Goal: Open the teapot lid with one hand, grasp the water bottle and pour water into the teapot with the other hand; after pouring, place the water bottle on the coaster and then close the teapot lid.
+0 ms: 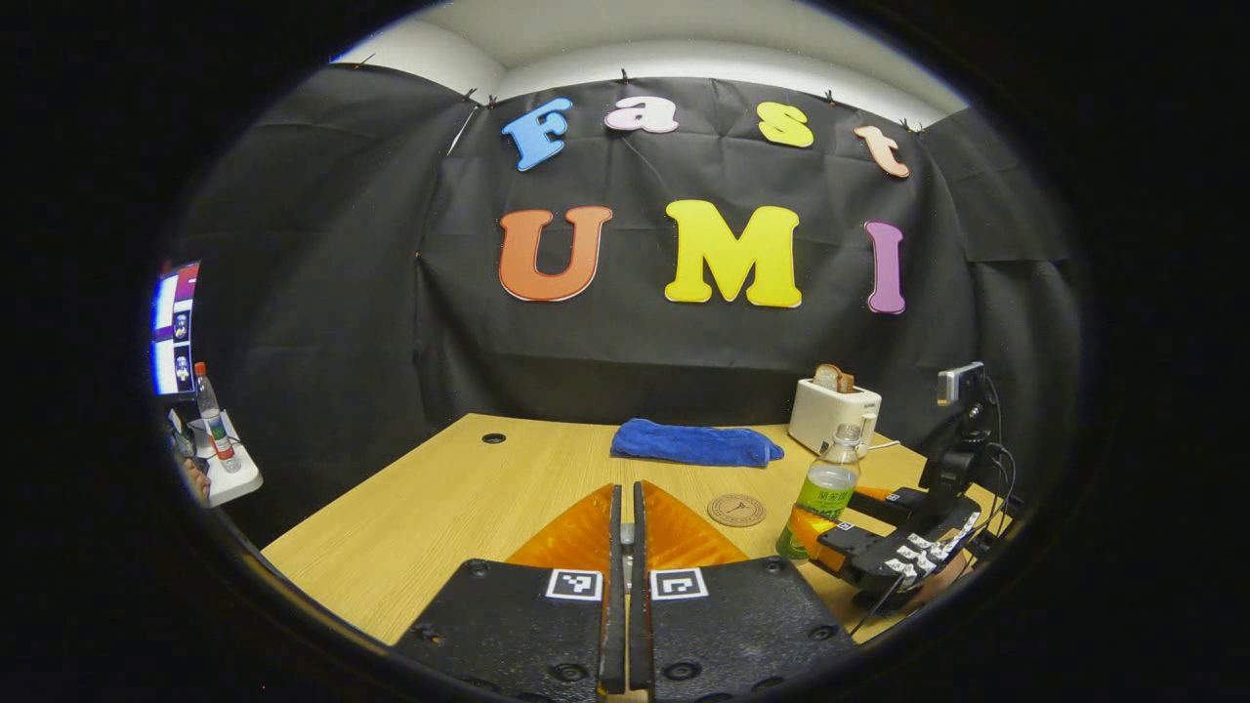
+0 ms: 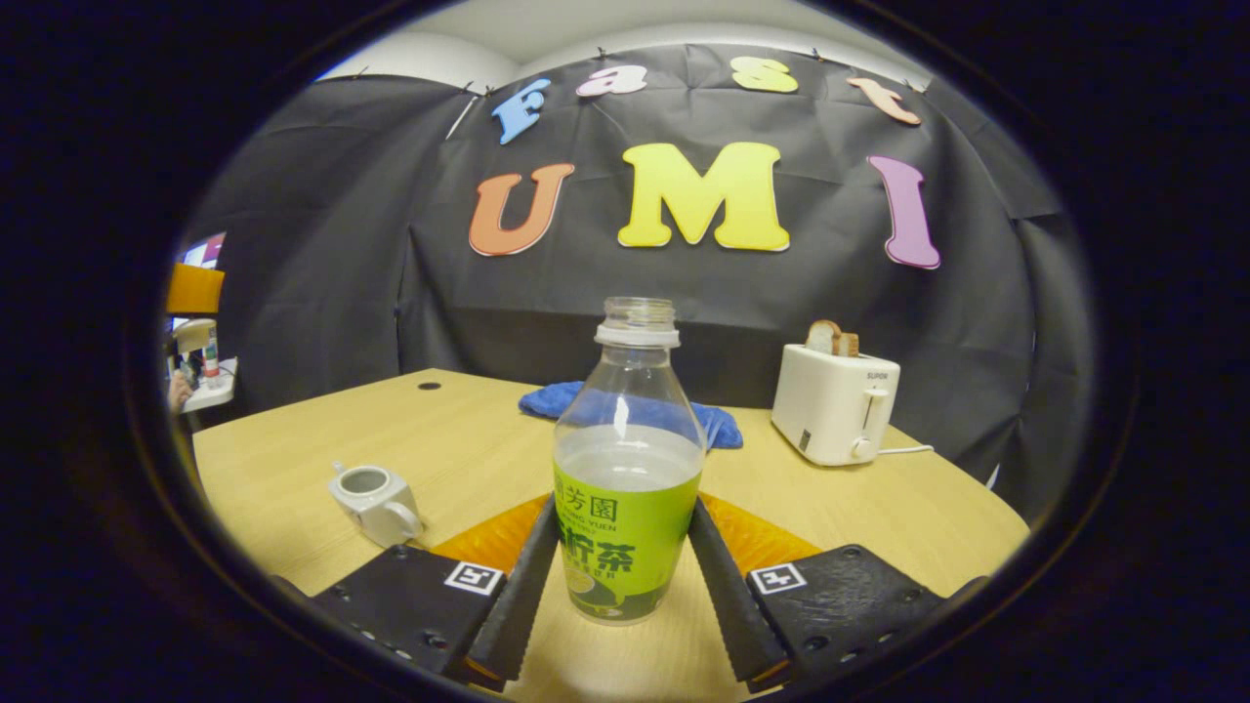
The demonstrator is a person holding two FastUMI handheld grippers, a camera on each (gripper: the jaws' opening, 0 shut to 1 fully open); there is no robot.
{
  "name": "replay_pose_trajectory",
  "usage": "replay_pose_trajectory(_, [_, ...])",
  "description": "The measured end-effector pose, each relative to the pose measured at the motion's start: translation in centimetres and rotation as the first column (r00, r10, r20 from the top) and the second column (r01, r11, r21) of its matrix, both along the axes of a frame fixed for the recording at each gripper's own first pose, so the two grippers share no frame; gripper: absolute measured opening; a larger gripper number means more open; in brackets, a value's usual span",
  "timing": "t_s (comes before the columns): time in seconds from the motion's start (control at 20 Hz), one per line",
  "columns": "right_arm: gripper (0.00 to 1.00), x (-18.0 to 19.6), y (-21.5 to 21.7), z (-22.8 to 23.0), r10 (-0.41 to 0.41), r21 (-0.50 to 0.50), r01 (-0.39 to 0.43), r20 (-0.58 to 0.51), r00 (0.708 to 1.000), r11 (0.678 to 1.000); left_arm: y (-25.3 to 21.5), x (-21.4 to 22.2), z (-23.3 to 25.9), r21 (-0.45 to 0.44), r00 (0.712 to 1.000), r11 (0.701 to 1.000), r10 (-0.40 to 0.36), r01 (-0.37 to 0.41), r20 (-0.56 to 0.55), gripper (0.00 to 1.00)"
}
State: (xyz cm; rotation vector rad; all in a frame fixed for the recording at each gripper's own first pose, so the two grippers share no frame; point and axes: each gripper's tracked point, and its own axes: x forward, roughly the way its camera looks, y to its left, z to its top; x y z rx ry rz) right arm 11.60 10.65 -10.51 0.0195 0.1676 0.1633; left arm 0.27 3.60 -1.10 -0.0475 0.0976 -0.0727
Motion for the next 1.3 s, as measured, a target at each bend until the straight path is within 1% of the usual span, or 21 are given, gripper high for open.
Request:
replay_pose_trajectory(0.15, [0.75, -0.3, 0.4, 0.5, 0.004, -0.030, -0.004, -0.005, 1.000, 1.000, 0.9, -0.2, 0.3, 0.009, 1.000, 1.000, 0.009, -0.009, 0.005, 0.04])
replay_pose_trajectory(0.35, [0.74, -0.8, 0.2, 2.0, -0.038, -0.152, 0.039, 0.004, 0.999, 0.988, 1.4, -0.4, 0.4, 0.015, 1.000, 1.000, 0.000, 0.000, 0.002, 0.04])
replay_pose_trajectory(0.5, [0.74, -0.8, 0.5, 2.6, -0.052, -0.272, 0.051, 0.004, 0.999, 0.961, 3.0, -0.9, 0.8, 0.016, 1.000, 1.000, 0.023, -0.023, 0.002, 0.04])
replay_pose_trajectory(0.6, [0.74, -0.9, 0.9, 2.8, -0.059, -0.372, 0.056, 0.003, 0.998, 0.926, 4.1, -0.9, 1.1, 0.019, 0.999, 0.999, 0.042, -0.042, 0.009, 0.04])
replay_pose_trajectory(0.8, [0.74, -0.8, 2.0, 2.7, -0.055, -0.568, 0.058, 0.023, 0.998, 0.821, 5.9, -1.3, 1.5, 0.008, 0.998, 0.998, 0.067, -0.068, 0.019, 0.04])
replay_pose_trajectory(0.9, [0.74, -0.9, 2.9, 2.1, -0.039, -0.642, 0.041, 0.017, 0.999, 0.766, 6.2, -1.4, 1.6, 0.010, 0.998, 0.998, 0.067, -0.067, 0.019, 0.04])
replay_pose_trajectory(1.0, [0.74, -0.7, 3.8, 2.1, -0.041, -0.698, 0.047, 0.025, 0.999, 0.714, 6.5, -1.5, 1.5, 0.016, 0.998, 0.998, 0.063, -0.064, 0.019, 0.04])
replay_pose_trajectory(1.05, [0.75, -0.7, 4.1, 2.1, -0.041, -0.728, 0.051, 0.031, 0.999, 0.683, 6.4, -1.6, 1.7, 0.017, 0.998, 0.998, 0.059, -0.059, 0.021, 0.04])
replay_pose_trajectory(1.1, [0.74, -0.4, 4.4, 2.2, -0.038, -0.757, 0.058, 0.043, 0.998, 0.651, 6.5, -1.6, 1.7, 0.021, 0.998, 0.998, 0.054, -0.055, 0.025, 0.04])
replay_pose_trajectory(1.2, [0.74, -0.3, 4.7, 2.4, -0.031, -0.818, 0.073, 0.067, 0.997, 0.570, 6.6, -1.6, 1.8, 0.025, 0.999, 0.999, 0.047, -0.048, 0.026, 0.04])
replay_pose_trajectory(1.3, [0.74, -0.1, 5.0, 2.2, -0.015, -0.877, 0.078, 0.081, 0.997, 0.474, 6.8, -1.6, 1.6, 0.025, 0.999, 0.999, 0.039, -0.040, 0.022, 0.04])
